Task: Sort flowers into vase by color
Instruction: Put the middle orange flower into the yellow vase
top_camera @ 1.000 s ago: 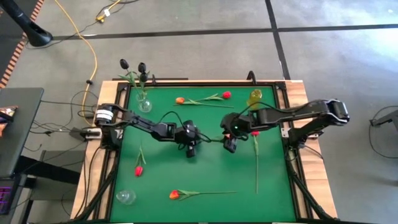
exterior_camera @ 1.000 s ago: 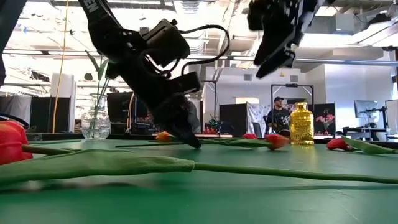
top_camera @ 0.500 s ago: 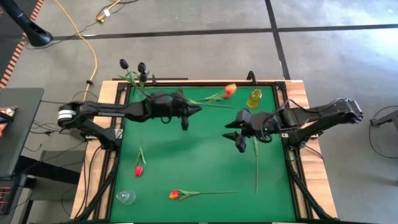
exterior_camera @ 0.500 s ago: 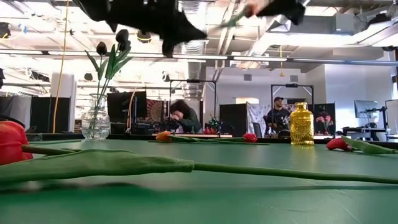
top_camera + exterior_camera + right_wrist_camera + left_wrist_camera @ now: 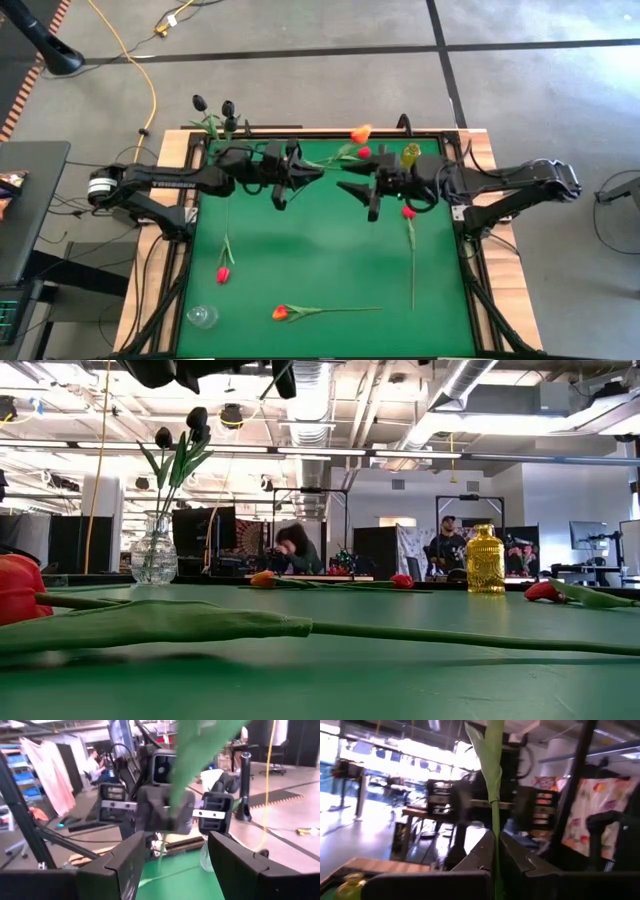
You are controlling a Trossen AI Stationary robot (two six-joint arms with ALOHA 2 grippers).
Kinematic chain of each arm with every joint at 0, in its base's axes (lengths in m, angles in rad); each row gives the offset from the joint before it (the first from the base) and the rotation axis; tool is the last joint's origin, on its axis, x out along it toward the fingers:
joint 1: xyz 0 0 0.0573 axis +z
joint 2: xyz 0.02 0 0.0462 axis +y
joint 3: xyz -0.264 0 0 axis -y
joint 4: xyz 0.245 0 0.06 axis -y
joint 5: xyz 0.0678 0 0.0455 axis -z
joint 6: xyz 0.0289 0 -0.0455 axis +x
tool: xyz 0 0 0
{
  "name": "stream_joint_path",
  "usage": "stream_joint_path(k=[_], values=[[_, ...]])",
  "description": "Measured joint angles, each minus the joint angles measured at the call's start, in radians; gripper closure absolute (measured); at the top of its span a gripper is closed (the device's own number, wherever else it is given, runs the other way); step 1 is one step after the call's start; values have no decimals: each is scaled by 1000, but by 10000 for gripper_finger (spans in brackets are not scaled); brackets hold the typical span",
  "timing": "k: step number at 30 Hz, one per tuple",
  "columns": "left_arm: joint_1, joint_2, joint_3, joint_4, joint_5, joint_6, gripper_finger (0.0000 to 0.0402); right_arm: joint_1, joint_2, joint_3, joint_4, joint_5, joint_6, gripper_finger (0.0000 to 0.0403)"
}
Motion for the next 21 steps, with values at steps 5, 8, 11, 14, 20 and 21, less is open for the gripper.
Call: stream_joint_path(k=[5,8,11,14,20,21], values=[[-26,0,0,8,-29,22,401,-51,0,0,56,-115,0,159],[-34,0,0,11,-63,23,401,-65,0,0,69,-136,0,159],[-45,0,0,7,-106,32,401,-84,0,0,75,-193,1,159],[-52,0,0,13,-134,49,401,-89,1,0,79,-203,0,159],[-74,44,1,71,-180,31,401,-109,60,0,175,-254,0,159],[-78,59,1,99,-180,22,401,-112,70,0,175,-254,0,159]])
